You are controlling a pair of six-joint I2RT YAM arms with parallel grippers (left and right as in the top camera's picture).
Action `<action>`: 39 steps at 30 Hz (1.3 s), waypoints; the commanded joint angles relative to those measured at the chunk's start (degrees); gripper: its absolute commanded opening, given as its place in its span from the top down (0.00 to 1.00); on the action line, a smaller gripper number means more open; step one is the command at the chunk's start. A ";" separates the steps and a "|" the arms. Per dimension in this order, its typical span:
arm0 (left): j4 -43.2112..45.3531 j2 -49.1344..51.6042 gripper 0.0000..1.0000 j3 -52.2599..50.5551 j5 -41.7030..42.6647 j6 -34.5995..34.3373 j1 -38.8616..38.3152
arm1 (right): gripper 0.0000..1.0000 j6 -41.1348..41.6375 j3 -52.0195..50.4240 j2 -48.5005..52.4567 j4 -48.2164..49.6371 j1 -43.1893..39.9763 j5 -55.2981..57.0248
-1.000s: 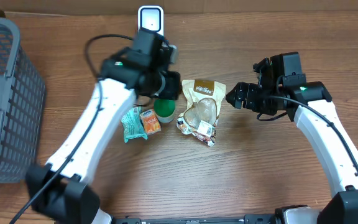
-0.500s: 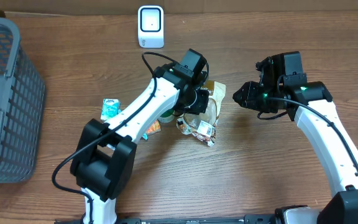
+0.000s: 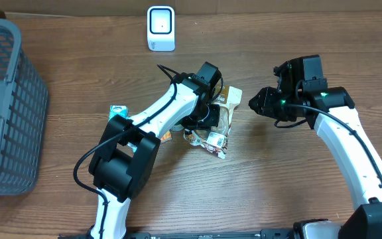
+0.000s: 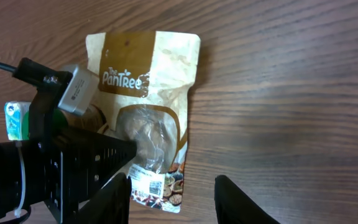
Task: Scan the item barcode
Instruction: 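Grasp the Pantree bag with the right gripper and lift it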
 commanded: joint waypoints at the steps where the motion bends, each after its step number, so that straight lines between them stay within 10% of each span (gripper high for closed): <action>1: -1.31 -0.76 0.96 1.95 0.72 -0.46 0.87 | 0.59 0.90 1.22 -0.20 -0.63 -0.13 0.55; 13: -8.70 -16.61 0.95 10.29 1.27 4.28 9.05 | 0.68 2.73 1.03 0.13 -1.53 2.16 -4.61; 30: -12.90 -18.27 0.96 9.29 -7.72 4.24 15.06 | 0.84 26.56 -1.62 16.35 20.13 24.00 0.57; 39: -13.09 -18.27 0.96 9.29 -8.00 4.26 15.04 | 0.84 23.37 -1.62 18.86 12.26 23.87 1.05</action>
